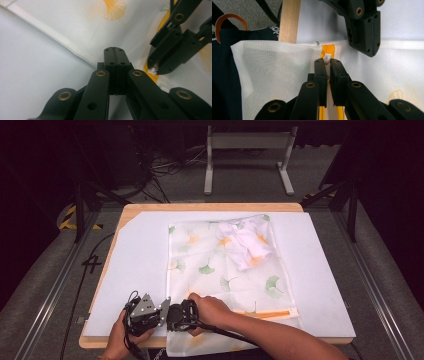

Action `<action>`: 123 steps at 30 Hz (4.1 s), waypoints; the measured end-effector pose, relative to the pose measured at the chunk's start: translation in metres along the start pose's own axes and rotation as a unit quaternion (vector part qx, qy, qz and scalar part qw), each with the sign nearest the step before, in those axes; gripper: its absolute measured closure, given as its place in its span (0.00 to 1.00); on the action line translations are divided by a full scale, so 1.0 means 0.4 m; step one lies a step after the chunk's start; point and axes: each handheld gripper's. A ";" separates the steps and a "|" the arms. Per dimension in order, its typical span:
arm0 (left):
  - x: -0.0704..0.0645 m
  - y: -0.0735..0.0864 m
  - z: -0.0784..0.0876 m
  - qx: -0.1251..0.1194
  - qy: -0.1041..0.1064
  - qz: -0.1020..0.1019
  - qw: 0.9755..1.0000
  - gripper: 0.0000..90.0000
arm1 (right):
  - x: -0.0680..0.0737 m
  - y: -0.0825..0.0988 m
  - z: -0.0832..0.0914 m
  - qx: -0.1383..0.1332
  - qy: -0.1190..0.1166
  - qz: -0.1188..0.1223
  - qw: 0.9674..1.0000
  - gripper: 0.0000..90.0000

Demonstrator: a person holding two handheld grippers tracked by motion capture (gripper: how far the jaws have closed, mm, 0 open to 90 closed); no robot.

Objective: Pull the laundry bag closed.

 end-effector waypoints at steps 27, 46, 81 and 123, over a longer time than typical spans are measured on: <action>-0.023 0.016 0.002 -0.004 0.012 -0.007 1.000 1.00 | 0.004 0.012 0.011 0.017 0.005 0.011 1.000 0.94; -0.026 0.007 0.001 0.009 0.010 -0.017 1.000 1.00 | 0.002 0.061 0.040 0.019 0.004 0.000 1.000 0.94; -0.027 0.003 0.000 0.015 0.008 -0.021 1.000 1.00 | -0.001 0.144 0.089 0.023 -0.003 -0.021 1.000 0.93; -0.025 0.006 0.001 0.011 0.011 -0.014 1.000 1.00 | 0.006 0.231 0.146 0.050 0.006 -0.031 0.998 0.93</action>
Point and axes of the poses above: each handheld gripper's, and its own axes: z roughly backward along the jaws, y roughly out of its underside, x roughly to its left, and after that the axes turned 7 degrees about -x, right-handed
